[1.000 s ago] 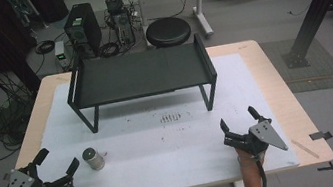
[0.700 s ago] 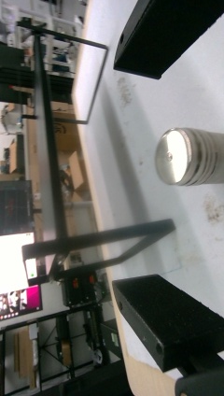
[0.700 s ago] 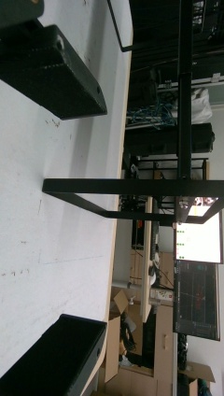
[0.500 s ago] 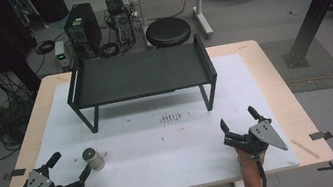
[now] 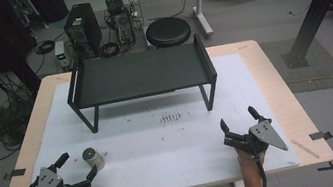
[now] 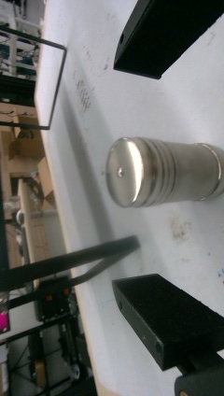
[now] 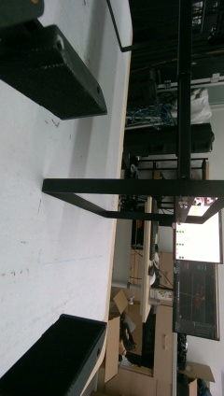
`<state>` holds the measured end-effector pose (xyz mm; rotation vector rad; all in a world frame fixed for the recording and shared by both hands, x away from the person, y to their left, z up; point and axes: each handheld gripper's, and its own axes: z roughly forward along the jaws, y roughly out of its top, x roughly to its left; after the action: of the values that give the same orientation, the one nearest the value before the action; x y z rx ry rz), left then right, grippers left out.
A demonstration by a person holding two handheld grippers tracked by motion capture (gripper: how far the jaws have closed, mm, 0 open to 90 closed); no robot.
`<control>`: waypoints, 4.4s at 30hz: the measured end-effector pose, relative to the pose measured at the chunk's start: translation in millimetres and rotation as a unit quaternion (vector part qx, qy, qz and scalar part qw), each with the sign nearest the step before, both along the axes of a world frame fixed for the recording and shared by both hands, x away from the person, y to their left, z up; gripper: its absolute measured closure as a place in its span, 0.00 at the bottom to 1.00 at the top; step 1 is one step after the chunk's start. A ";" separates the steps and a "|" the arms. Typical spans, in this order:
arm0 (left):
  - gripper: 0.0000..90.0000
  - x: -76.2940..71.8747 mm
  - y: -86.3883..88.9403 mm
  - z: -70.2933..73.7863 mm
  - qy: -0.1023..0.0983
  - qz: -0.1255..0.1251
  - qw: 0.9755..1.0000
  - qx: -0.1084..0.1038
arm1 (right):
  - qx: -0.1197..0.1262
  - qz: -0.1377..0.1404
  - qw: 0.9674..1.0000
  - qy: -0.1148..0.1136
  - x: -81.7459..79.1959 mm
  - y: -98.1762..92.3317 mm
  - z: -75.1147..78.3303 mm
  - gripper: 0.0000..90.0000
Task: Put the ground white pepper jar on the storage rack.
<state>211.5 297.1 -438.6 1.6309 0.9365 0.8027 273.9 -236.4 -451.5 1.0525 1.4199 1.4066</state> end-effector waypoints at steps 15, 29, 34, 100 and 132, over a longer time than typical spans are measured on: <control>0.00 11.2 -5.9 -6.7 0.027 0.005 1.000 0.004 | 0.000 0.000 1.000 -0.001 -0.2 0.0 -0.1 0.00; 0.01 21.6 -10.3 -6.7 0.047 0.007 0.999 0.004 | 0.000 0.001 1.000 -0.003 -0.6 -0.1 -0.2 0.00; 0.07 23.3 -11.1 -6.6 0.055 0.004 0.998 0.007 | 0.000 0.001 1.000 -0.003 -0.8 -0.1 -0.2 0.00; 0.55 20.0 9.3 22.2 0.023 -0.031 0.999 -0.035 | 0.005 0.004 1.000 -0.004 -0.8 -1.1 -0.3 0.00; 0.55 37.6 0.3 103.6 -0.001 -0.080 0.996 -0.046 | 0.011 0.005 1.000 -0.003 -0.7 -2.3 -0.4 0.00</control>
<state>249.1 297.4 -335.0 1.6019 0.8175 0.6429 273.2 -238.6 -451.9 1.0545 1.4108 1.4342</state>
